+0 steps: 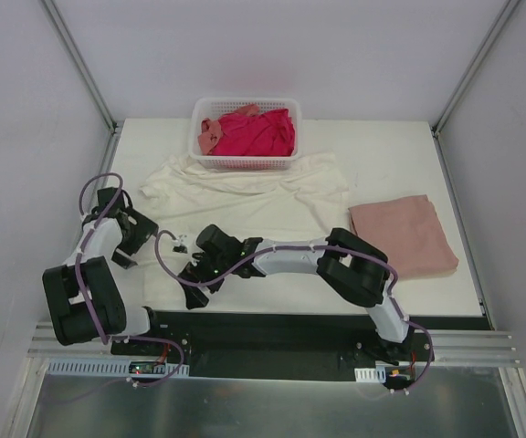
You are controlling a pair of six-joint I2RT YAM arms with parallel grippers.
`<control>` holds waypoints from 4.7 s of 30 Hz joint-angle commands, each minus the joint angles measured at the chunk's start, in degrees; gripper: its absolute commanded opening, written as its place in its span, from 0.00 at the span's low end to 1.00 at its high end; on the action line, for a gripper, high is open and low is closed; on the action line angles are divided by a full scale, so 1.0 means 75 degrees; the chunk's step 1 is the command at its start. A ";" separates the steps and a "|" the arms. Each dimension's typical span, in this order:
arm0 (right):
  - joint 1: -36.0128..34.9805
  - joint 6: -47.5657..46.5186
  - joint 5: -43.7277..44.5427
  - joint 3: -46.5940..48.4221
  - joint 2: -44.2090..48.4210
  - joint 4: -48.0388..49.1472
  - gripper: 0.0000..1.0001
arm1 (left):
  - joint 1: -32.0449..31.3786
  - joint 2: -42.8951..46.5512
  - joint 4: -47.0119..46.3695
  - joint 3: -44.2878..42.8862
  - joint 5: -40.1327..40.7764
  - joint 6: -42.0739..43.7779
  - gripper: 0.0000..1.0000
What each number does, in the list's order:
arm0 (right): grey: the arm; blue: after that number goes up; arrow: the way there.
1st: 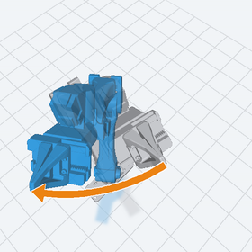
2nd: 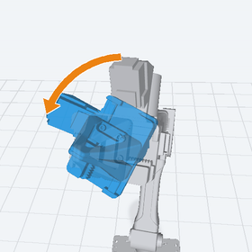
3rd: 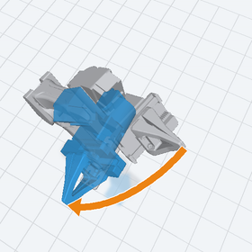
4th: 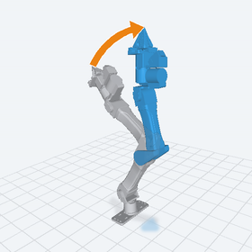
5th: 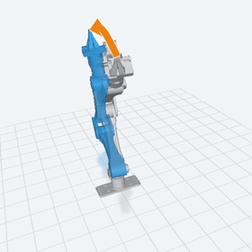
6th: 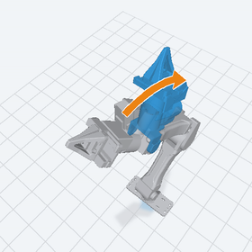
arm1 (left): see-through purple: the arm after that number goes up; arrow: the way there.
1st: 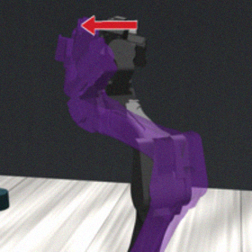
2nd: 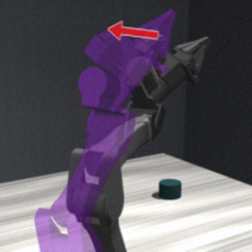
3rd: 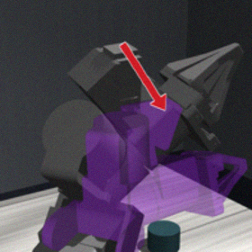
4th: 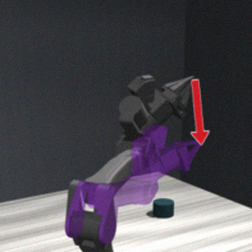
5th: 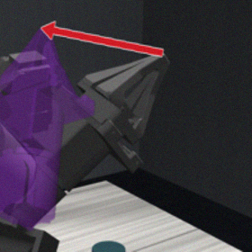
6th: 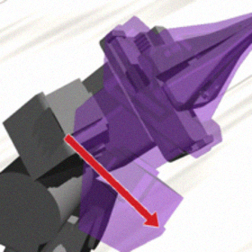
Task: Fold and stack the t-shirts
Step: Flatten the tshirt out
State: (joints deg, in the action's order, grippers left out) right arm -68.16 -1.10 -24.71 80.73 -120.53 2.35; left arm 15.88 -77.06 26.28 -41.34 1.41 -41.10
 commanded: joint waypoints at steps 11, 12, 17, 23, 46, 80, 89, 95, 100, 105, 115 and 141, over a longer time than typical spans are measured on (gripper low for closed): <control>0.0602 0.1116 0.2742 -0.1804 0.3728 -0.0595 0.97 | -0.1587 0.3379 0.0714 0.1058 -0.0938 -0.1080 0.99; 0.0952 0.1294 0.2999 -0.2135 0.4311 -0.0618 0.97 | -0.1891 0.3581 0.0726 0.1187 -0.0880 -0.1523 0.99; 0.1938 0.1764 0.3818 -0.3859 0.5978 -0.1049 0.97 | -0.3907 0.4204 0.1205 0.1563 -0.0051 -0.2721 0.99; 0.2420 0.1542 0.4981 -0.4681 0.7444 -0.2397 0.97 | -0.5583 0.3432 0.3019 0.0827 0.1402 -0.3940 0.97; 0.3627 0.1050 0.4291 -0.4811 0.7177 -0.2845 0.97 | -0.4545 0.1357 0.3376 -0.1998 0.2918 -0.2666 0.99; 0.4694 0.0616 0.2146 -0.2104 0.2500 -0.2938 0.97 | -0.1402 -0.6416 0.1558 -0.8105 -0.0038 0.2293 0.99; 0.4167 0.0674 0.2696 -0.2314 0.4186 -0.2939 0.97 | -0.1484 -0.2983 0.1957 -0.6467 -0.0059 0.1649 0.99; 0.3686 0.1410 0.3668 -0.3564 0.5768 -0.2752 0.97 | -0.1602 -0.0241 0.2202 -0.3410 0.0187 0.0643 0.99; 0.3709 0.1975 0.4512 -0.4809 0.7291 -0.2738 0.97 | -0.1602 0.1867 0.2214 -0.0643 0.0303 -0.0647 0.99; 0.3896 0.1999 0.4526 -0.5314 0.8101 -0.3032 0.97 | -0.1567 0.2633 0.2273 0.0565 0.0738 -0.1492 0.96; 0.4236 0.1612 0.4478 -0.5736 0.8477 -0.3138 0.97 | -0.1578 0.1721 0.1806 0.0930 0.1067 -0.1821 0.61; 0.4717 0.1881 0.3119 -0.6217 0.7880 -0.3220 0.94 | -0.1578 0.0487 0.0796 0.1012 0.0960 -0.1329 0.00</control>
State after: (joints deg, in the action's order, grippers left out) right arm -32.86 11.66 3.11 35.31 -59.44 -21.80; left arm 4.43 -75.50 34.92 -37.06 5.80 -52.75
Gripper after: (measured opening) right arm 0.976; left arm 0.018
